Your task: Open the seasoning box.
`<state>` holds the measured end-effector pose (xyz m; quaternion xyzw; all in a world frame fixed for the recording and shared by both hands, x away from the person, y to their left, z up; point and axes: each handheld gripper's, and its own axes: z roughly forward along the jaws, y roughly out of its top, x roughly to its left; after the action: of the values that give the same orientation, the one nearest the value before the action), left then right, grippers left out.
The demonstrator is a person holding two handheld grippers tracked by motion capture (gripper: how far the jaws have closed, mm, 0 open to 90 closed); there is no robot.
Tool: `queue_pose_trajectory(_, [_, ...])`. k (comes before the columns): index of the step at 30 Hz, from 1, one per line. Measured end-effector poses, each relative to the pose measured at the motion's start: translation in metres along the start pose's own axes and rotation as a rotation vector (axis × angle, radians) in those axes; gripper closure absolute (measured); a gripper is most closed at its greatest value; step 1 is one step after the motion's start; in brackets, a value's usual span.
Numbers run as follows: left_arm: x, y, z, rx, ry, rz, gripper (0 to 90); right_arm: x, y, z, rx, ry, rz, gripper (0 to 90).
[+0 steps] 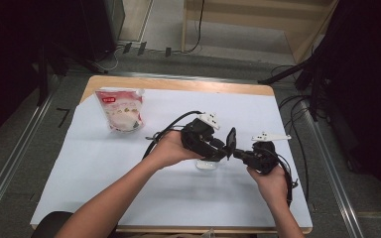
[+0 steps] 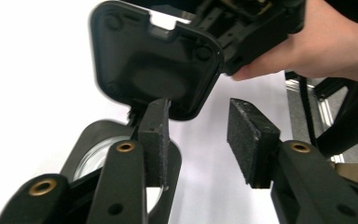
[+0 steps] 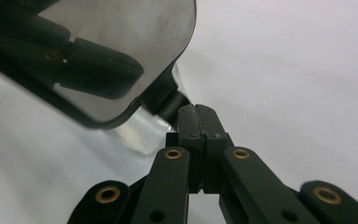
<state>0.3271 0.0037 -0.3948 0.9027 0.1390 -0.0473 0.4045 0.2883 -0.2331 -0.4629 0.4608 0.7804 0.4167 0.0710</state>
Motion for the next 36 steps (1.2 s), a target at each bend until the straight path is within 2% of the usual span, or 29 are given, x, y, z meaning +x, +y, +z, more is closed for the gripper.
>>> queue_pose_trajectory(4, [0.003, -0.006, -0.011, -0.003, 0.01, -0.027, 54.9, 0.004, -0.007, -0.003, 0.012, 0.026, 0.008, 90.0])
queue_pose_trajectory(8, [0.007, -0.014, -0.02, -0.022, 0.02, -0.058, 50.8, 0.01, -0.011, 0.004, 0.039, 0.049, 0.001, 90.0])
queue_pose_trajectory(9, [0.008, -0.016, -0.022, -0.014, 0.022, -0.074, 50.8, 0.012, -0.011, 0.008, 0.053, 0.052, -0.012, 90.0])
queue_pose_trajectory(11, [0.011, -0.023, -0.03, -0.041, 0.033, -0.094, 53.5, 0.012, -0.01, 0.012, 0.055, 0.054, -0.014, 90.0])
queue_pose_trajectory(13, [0.012, -0.025, -0.032, -0.045, 0.034, -0.102, 53.9, 0.012, -0.009, 0.013, 0.058, 0.052, -0.013, 90.0])
queue_pose_trajectory(15, [0.013, -0.03, -0.037, -0.045, 0.057, -0.096, 54.4, 0.01, -0.008, 0.015, 0.06, 0.054, -0.015, 90.0])
queue_pose_trajectory(20, [0.017, -0.041, -0.05, -0.056, 0.078, -0.103, 55.0, 0.005, -0.006, 0.018, 0.06, 0.046, -0.018, 90.0])
queue_pose_trajectory(22, [0.018, -0.045, -0.055, -0.052, 0.107, -0.122, 52.2, 0.002, -0.005, 0.018, 0.052, 0.043, -0.014, 90.0])
queue_pose_trajectory(26, [0.023, -0.055, -0.068, -0.082, 0.124, -0.175, 49.5, -0.003, -0.004, 0.02, 0.054, 0.036, -0.004, 90.0])
queue_pose_trajectory(29, [0.025, -0.063, -0.078, -0.093, 0.145, -0.17, 47.8, -0.007, -0.002, 0.022, 0.055, 0.028, -0.004, 90.0])
queue_pose_trajectory(31, [0.027, -0.069, -0.087, -0.102, 0.155, -0.195, 48.7, -0.008, -0.002, 0.022, 0.058, 0.018, -0.004, 88.7])
queue_pose_trajectory(32, [0.027, -0.069, -0.087, -0.102, 0.155, -0.195, 48.8, -0.008, -0.002, 0.022, 0.058, 0.018, -0.004, 88.7])
queue_pose_trajectory(36, [0.029, -0.075, -0.098, -0.103, 0.173, -0.196, 46.7, -0.003, -0.003, 0.014, 0.048, 0.025, -0.015, 85.7])
